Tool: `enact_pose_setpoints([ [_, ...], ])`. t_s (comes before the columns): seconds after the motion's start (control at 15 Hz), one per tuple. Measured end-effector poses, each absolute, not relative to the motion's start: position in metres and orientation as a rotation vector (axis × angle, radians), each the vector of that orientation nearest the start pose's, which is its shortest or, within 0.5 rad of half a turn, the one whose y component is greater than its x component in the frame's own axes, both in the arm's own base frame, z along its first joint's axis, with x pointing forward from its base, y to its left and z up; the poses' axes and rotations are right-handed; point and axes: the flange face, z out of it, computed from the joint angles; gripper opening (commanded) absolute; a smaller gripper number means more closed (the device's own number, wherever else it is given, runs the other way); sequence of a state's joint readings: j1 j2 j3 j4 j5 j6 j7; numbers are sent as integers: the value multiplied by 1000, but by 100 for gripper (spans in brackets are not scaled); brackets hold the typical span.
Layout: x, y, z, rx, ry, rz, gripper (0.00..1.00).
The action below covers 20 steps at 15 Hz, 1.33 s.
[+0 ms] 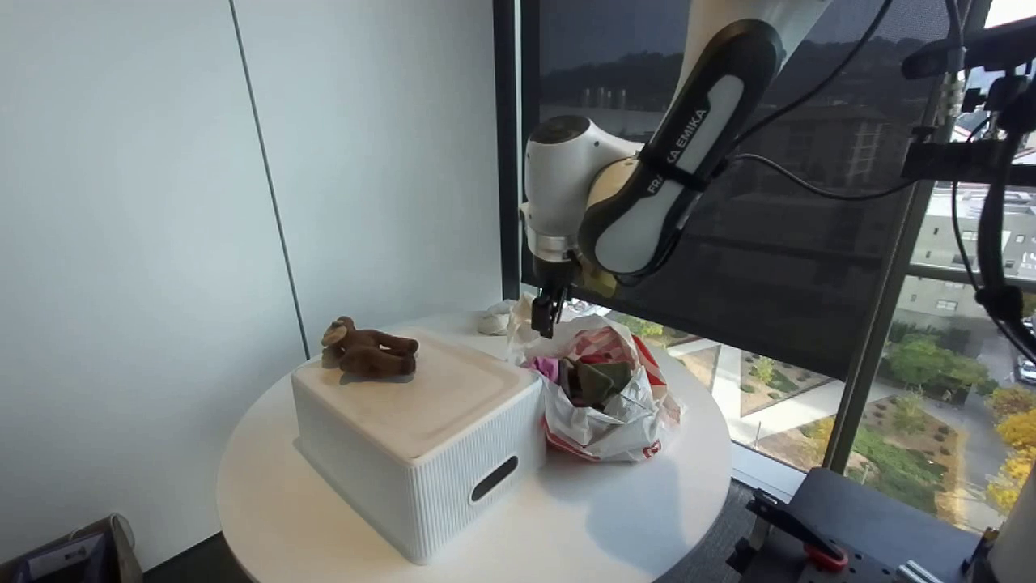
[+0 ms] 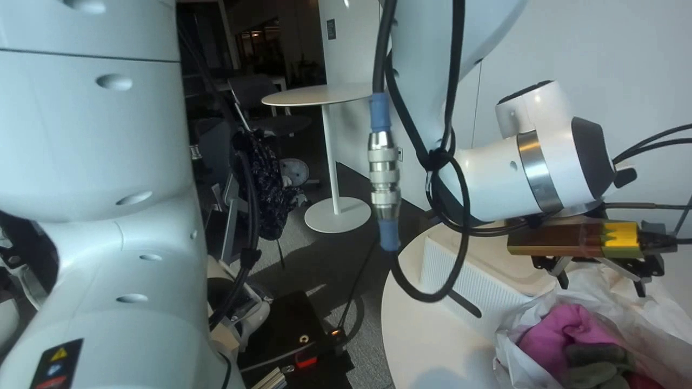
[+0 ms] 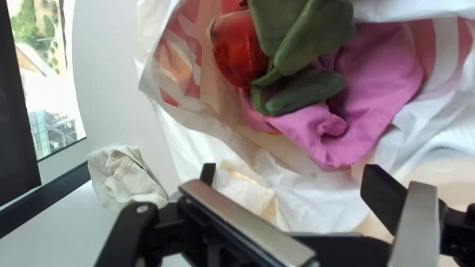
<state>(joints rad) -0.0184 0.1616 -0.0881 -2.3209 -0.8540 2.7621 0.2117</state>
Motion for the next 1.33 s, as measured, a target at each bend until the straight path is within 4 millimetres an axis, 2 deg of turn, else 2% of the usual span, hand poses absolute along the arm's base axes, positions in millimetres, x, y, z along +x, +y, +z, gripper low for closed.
enact_pose_setpoints([
  [0.2,537,28,351,-3297,-877,-701,100],
  [0.27,538,49,365,-3253,-909,-746,100],
  [0.33,540,70,374,-3210,-949,-779,100],
  [0.47,546,109,377,-3137,-1012,-803,100],
  [0.67,564,149,352,-3065,-1082,-775,100],
  [0.8,580,164,327,-3036,-1127,-747,100],
  [1.07,621,176,279,-3017,-1179,-704,100],
  [1.33,662,182,245,-2999,-1223,-707,100],
])
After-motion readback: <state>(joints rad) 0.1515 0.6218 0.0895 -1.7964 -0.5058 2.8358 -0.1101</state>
